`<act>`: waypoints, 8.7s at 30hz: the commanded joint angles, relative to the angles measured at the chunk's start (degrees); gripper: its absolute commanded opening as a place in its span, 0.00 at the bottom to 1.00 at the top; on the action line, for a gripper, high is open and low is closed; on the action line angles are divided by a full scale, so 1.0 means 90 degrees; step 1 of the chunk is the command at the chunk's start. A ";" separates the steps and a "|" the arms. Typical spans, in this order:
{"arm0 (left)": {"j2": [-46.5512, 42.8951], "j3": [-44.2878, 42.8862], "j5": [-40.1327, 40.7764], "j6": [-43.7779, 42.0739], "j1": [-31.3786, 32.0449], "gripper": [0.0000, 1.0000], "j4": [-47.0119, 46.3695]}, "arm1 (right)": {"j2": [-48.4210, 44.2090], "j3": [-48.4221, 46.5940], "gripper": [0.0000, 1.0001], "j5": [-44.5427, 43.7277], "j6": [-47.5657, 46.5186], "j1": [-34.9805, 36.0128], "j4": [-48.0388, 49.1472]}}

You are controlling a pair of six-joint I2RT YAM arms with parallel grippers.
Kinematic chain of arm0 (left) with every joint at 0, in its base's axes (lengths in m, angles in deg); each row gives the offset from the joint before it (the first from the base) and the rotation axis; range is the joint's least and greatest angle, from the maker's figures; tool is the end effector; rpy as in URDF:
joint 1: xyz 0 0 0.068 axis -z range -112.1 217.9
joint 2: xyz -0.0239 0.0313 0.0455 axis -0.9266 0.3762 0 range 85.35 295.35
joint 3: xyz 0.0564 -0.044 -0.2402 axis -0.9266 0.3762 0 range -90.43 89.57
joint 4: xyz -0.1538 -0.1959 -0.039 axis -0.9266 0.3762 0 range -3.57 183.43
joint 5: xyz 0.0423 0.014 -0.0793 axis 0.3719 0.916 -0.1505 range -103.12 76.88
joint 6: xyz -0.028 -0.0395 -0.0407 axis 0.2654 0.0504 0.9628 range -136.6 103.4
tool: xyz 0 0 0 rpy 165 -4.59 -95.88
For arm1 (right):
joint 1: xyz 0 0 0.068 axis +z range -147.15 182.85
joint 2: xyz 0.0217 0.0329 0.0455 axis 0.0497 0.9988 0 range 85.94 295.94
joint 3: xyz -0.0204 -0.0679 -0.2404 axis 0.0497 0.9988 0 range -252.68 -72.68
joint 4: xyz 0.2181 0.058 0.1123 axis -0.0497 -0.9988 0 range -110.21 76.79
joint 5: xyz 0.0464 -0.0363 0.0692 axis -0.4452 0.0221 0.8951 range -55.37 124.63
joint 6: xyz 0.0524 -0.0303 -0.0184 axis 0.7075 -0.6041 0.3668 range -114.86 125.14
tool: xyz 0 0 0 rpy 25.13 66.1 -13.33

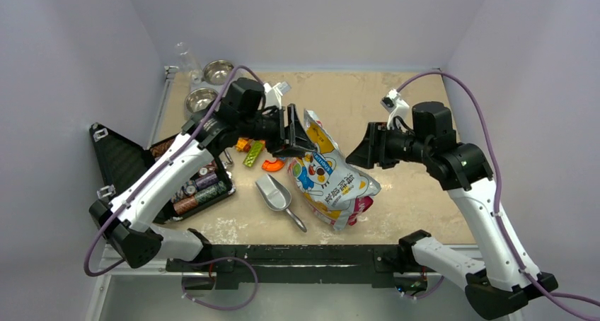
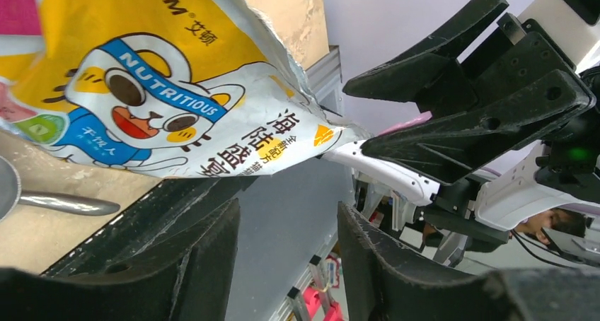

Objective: Serve the pet food

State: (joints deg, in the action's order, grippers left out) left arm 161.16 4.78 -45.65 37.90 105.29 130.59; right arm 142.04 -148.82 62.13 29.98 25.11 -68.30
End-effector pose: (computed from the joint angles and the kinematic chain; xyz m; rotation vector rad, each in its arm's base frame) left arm 0.2048 -0.1894 0.3768 0.0018 2.5063 -1.4264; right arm 0.1596 0.0895 0.3832 -0.2365 2.2636 0.9757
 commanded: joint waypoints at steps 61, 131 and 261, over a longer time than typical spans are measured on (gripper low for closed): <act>0.1962 -0.1486 0.1028 0.0910 0.0758 0.00 0.0007 | 0.1472 -0.0955 0.26 -0.2296 -0.0640 0.1303 0.0295; 0.0479 0.0348 0.0734 0.1209 0.0660 0.00 -0.2392 | 0.1478 -0.0886 0.00 -0.2863 -0.0205 0.1158 -0.0270; 0.0608 -0.0516 0.1050 -0.2290 0.0465 0.37 0.1541 | 0.0747 -0.0146 0.00 -0.4362 -0.0748 0.2351 0.0491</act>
State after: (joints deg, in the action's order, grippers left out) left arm 180.98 -2.72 -35.75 22.01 109.73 148.23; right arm 153.93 -153.32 18.11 23.10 46.22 -70.55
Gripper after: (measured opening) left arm 0.263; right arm 0.007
